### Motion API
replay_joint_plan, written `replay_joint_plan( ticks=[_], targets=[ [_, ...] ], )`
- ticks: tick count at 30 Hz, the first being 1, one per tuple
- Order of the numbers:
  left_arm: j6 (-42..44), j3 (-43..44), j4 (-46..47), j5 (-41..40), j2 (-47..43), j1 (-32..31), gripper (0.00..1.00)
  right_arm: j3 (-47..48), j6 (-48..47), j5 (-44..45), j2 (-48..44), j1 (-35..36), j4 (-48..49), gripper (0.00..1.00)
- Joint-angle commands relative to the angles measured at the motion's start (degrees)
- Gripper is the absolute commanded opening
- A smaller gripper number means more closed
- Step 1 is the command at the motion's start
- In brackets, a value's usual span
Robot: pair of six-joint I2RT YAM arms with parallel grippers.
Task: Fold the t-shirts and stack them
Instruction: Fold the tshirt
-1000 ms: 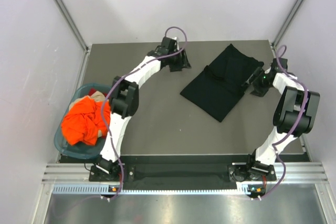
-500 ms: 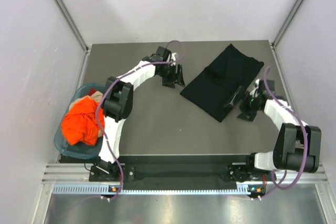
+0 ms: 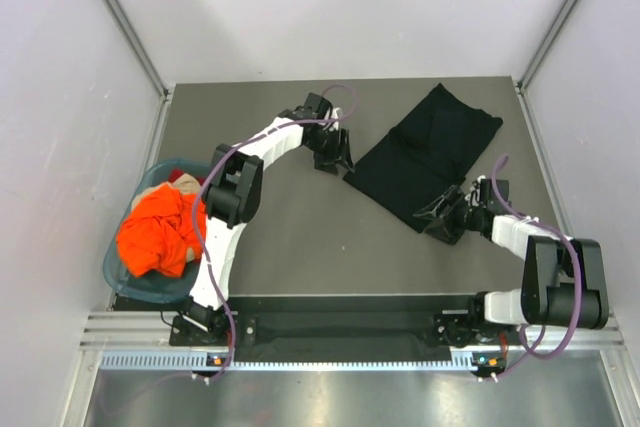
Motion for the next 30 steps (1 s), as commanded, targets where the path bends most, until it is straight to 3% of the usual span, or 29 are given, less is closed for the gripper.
replay_joint_plan(
  ticks=[1, 10, 13, 17, 20, 21, 24, 26, 30],
  targets=[
    [1.08, 2.08, -2.86, -0.18, 2.21, -0.35, 0.59, -1.98, 1.33, 5.10, 0.93, 0.69, 2.82, 0.62],
    [3.02, 2.17, -4.80, 0.96, 3.00, -1.05, 0.53, -3.91, 0.80, 7.57, -0.13, 0.69, 1.40, 0.57],
    [3.20, 1.82, -4.71, 1.31, 3.09, -1.49, 0.46, -4.44, 0.54, 7.48, 0.74, 0.69, 2.20, 0.53],
    [2.32, -0.11, -2.08, 1.49, 2.48, -1.58, 0.40, -4.88, 0.37, 6.60, 2.06, 0.69, 3.86, 0.42],
    [2.05, -0.38, -1.28, 0.53, 2.04, -1.49, 0.26, -4.27, -0.07, 6.34, 3.21, 0.86, 4.04, 0.27],
    [2.05, -0.47, -1.11, 0.09, 1.86, -1.49, 0.16, -3.92, -0.60, 6.16, 3.82, 0.95, 3.96, 0.19],
    [2.58, -0.64, -2.15, -1.58, 1.51, -1.40, 0.00, -2.34, -2.00, 5.81, 4.79, 2.00, 2.21, 0.09],
    [3.28, -0.56, -3.99, -2.46, 1.42, -1.49, 0.00, -1.02, -2.97, 5.99, 5.14, 3.32, 1.06, 0.01],
    [4.86, -9.15, -3.31, -4.92, -3.48, -1.49, 0.00, -0.66, -4.46, 5.90, 5.32, 6.75, -0.61, 0.00]
  ],
)
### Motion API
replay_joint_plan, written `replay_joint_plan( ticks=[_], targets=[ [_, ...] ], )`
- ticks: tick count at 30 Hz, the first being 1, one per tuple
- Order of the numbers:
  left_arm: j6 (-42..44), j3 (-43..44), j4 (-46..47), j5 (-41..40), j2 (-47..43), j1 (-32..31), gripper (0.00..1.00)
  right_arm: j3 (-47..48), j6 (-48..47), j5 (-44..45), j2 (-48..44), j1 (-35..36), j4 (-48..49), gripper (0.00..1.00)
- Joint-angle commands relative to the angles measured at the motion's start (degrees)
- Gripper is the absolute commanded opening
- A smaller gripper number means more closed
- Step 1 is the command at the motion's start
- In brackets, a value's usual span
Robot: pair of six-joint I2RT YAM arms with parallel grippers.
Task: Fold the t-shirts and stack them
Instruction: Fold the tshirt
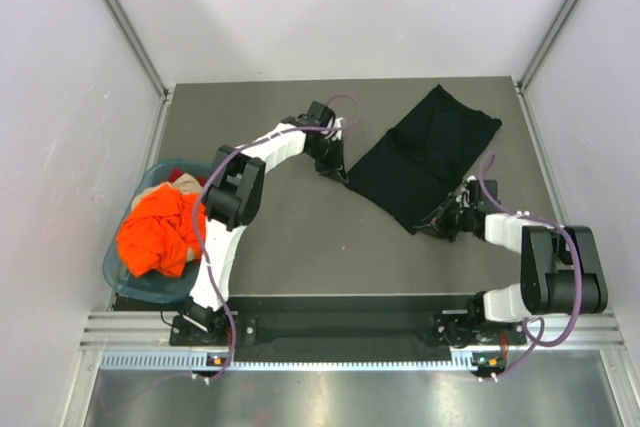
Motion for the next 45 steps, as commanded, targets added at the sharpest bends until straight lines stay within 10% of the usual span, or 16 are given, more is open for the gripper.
replay_joint_plan(
  ticks=[1, 14, 20, 27, 34, 45],
  targets=[
    [3.49, -8.72, -2.37, -6.61, -4.83, -0.16, 0.00, -0.01, -3.99, 2.45, 1.43, 3.86, -5.44, 0.00],
    [-5.72, -56.69, 4.40, -16.90, -40.33, -0.16, 0.00, -8.27, -10.75, 3.58, -9.90, 14.85, -14.58, 0.01],
    [-10.39, -66.13, 5.99, -10.22, -54.14, -3.49, 0.05, -7.84, -8.74, 6.04, -18.95, 16.09, -21.35, 0.19],
    [-10.22, -62.81, 3.80, -13.55, -64.51, -3.50, 0.66, 8.13, -11.28, 14.47, -19.60, 16.00, -28.04, 0.57],
    [-3.46, -47.61, 5.54, -20.33, -58.12, -2.27, 0.69, 31.17, -17.52, 17.29, 1.23, 13.28, -25.40, 0.67],
    [1.38, -27.04, 25.74, -17.44, -30.96, 6.34, 0.63, 58.76, -22.97, 12.55, 28.49, 7.04, -19.52, 0.51]
  ],
)
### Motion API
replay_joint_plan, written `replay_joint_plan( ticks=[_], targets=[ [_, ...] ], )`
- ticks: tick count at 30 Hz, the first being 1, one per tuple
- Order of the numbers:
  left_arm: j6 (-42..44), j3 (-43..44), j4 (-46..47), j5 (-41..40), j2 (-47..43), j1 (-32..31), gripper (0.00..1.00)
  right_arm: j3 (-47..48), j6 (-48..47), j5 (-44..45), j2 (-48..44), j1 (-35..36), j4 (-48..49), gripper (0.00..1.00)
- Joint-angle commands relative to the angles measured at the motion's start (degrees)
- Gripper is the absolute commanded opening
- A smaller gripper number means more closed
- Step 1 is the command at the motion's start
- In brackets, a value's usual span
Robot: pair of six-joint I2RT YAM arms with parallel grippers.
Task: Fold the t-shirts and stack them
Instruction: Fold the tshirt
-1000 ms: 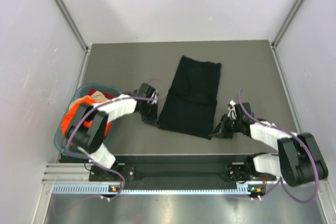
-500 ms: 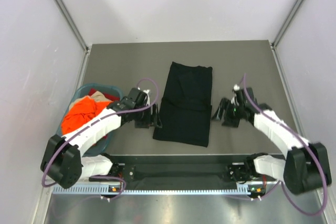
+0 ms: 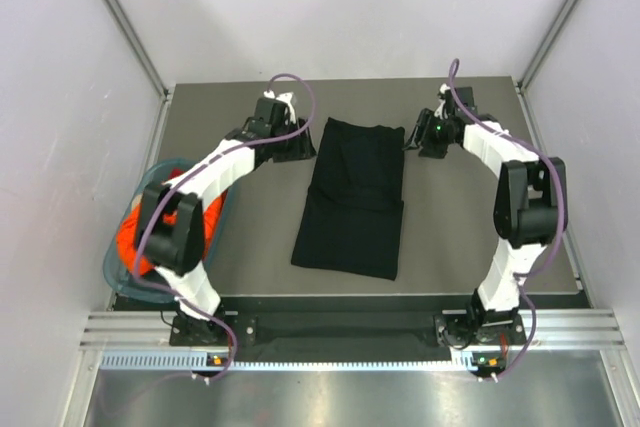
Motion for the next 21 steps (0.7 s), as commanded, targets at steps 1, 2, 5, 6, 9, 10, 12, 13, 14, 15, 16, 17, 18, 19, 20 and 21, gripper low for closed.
replay_joint_plan(
  ticks=[1, 2, 5, 6, 9, 10, 12, 13, 14, 15, 16, 17, 18, 19, 20, 21],
  targets=[
    [3.76, 7.28, 10.44, 1.89, 7.08, 1.34, 0.62, 7.27, -3.15, -1.68, 4.47, -1.05, 3.33, 0.51],
    [3.94, 8.35, 11.23, 1.99, 10.84, 1.43, 0.61, 8.32, -3.41, -1.85, 6.92, -1.14, 3.68, 0.52],
    [3.95, 11.60, 15.62, 2.78, 17.02, 2.04, 0.61, 12.97, -3.24, -3.70, 11.75, -1.49, 4.82, 0.57],
    [3.68, 12.31, 17.46, 2.95, 18.42, 2.13, 0.61, 13.78, -3.06, -4.05, 12.82, -1.49, 4.91, 0.57],
    [3.24, 16.35, 19.06, 3.57, 23.61, 2.48, 0.62, 16.15, -2.19, -5.02, 16.69, -1.75, 6.40, 0.58],
    [2.81, 18.27, 19.85, 3.92, 25.80, 2.57, 0.62, 16.68, -1.57, -5.19, 17.57, -2.02, 7.28, 0.59],
    [2.28, 20.48, 21.87, 4.10, 27.92, 2.66, 0.63, 17.82, -0.87, -6.24, 19.51, -2.28, 8.34, 0.59],
    [1.84, 22.84, 22.14, 4.27, 29.15, 2.66, 0.63, 18.17, -0.26, -6.69, 20.21, -2.28, 8.95, 0.59],
    [1.66, 24.25, 22.14, 4.71, 31.51, 2.66, 0.63, 18.61, 0.01, -7.04, 21.43, -2.37, 9.57, 0.58],
    [1.49, 25.57, 21.97, 4.97, 32.75, 2.66, 0.63, 19.75, 0.19, -7.30, 21.97, -2.37, 9.48, 0.58],
    [1.22, 28.28, 21.79, 5.15, 33.81, 2.75, 0.63, 20.46, 0.36, -7.39, 22.50, -2.46, 9.48, 0.58],
    [0.96, 29.35, 21.44, 5.32, 35.73, 2.92, 0.63, 20.99, 0.63, -7.74, 23.72, -2.55, 9.66, 0.57],
    [0.78, 30.41, 21.26, 5.33, 36.53, 2.92, 0.63, 21.86, 0.80, -8.01, 24.08, -2.63, 9.57, 0.57],
    [0.17, 31.72, 21.35, 5.24, 37.76, 3.10, 0.62, 22.39, 1.33, -8.10, 24.61, -2.81, 9.66, 0.56],
    [-0.27, 32.00, 21.87, 5.24, 38.21, 3.27, 0.61, 23.44, 1.51, -8.36, 25.48, -2.90, 9.75, 0.55],
    [-0.80, 32.26, 22.31, 5.76, 38.65, 3.36, 0.61, 23.97, 1.86, -8.53, 26.01, -2.98, 9.75, 0.54]
  ],
)
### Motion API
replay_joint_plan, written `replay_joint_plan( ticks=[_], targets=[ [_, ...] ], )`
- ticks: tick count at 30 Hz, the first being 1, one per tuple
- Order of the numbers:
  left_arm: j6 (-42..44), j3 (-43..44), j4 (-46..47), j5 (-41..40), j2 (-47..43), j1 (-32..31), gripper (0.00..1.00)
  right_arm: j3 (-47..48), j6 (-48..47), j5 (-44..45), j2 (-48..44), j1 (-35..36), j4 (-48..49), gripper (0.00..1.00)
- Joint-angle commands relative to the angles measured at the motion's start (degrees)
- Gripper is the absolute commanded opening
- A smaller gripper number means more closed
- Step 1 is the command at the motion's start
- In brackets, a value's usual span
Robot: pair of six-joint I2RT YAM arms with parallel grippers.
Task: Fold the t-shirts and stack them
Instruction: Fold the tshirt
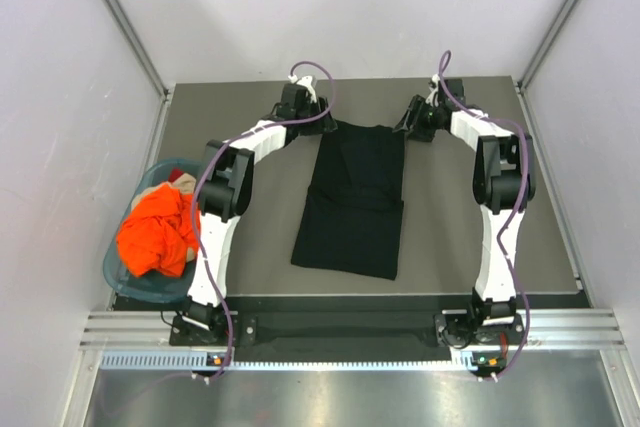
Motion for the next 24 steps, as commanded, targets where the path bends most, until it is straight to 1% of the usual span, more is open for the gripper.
replay_joint_plan(
  ticks=[1, 2, 3, 4, 5, 6, 7, 8, 9, 10, 11, 12, 13, 14, 18, 24],
  targets=[
    [-2.35, 3.30, 4.59, 1.81, 2.14, 1.04, 0.60, 4.02, 1.29, -1.34, 2.65, -0.78, 2.36, 0.53],
    [-2.44, 3.74, 4.77, 2.07, 2.59, 1.13, 0.59, 4.55, 1.55, -1.78, 3.61, -0.95, 2.27, 0.51],
    [-2.62, 4.09, 4.33, 2.51, 3.03, 1.14, 0.57, 5.25, 1.73, -2.31, 3.97, -0.95, 2.10, 0.46],
    [-3.06, 5.14, 4.24, 2.86, 4.08, 1.40, 0.55, 5.43, 2.25, -2.49, 4.15, -0.87, 2.27, 0.43],
    [-3.67, 5.50, 4.15, 3.30, 4.52, 1.57, 0.51, 5.78, 2.35, -2.58, 4.76, -0.87, 2.27, 0.42],
    [-4.28, 5.77, 4.50, 3.57, 4.96, 1.75, 0.47, 5.96, 2.52, -2.66, 4.94, -1.04, 2.36, 0.36],
    [-5.60, 6.20, 4.85, 4.79, 5.58, 2.10, 0.44, 6.13, 3.22, -2.75, 5.20, -1.13, 2.53, 0.32],
    [-6.22, 6.47, 5.12, 5.06, 6.02, 2.28, 0.34, 6.66, 3.75, -3.19, 5.90, -1.13, 2.88, 0.28],
    [-6.75, 6.64, 5.47, 5.06, 6.28, 2.36, 0.30, 6.92, 4.28, -4.06, 6.17, -1.22, 3.15, 0.18],
    [-7.80, 6.99, 6.25, 5.24, 6.72, 2.63, 0.24, 7.36, 4.80, -3.90, 6.69, -1.39, 3.32, 0.12],
    [-8.33, 7.35, 6.52, 5.07, 7.07, 2.80, 0.19, 7.89, 4.90, -3.37, 6.78, -1.31, 3.24, 0.09],
    [-9.64, 8.13, 6.79, 5.06, 7.34, 3.33, 0.07, 8.15, 4.98, -2.15, 6.87, -1.39, 3.24, 0.03],
    [-10.26, 8.75, 7.22, 4.98, 8.21, 3.51, 0.02, 8.33, 5.42, -1.61, 7.05, -1.74, 3.24, 0.01],
    [-10.88, 9.37, 6.97, 4.71, 8.65, 3.68, 0.00, 8.77, 5.77, -1.26, 7.31, -2.01, 3.67, 0.00],
    [-12.99, 16.03, 5.38, 5.15, 12.34, 4.12, 0.00, 10.96, 7.27, -1.78, 9.07, -2.97, 4.47, 0.00],
    [-14.31, 21.84, 3.11, 4.80, 16.39, 4.12, 0.00, 17.99, 7.53, -3.54, 13.20, -3.15, 2.98, 0.00]
  ],
)
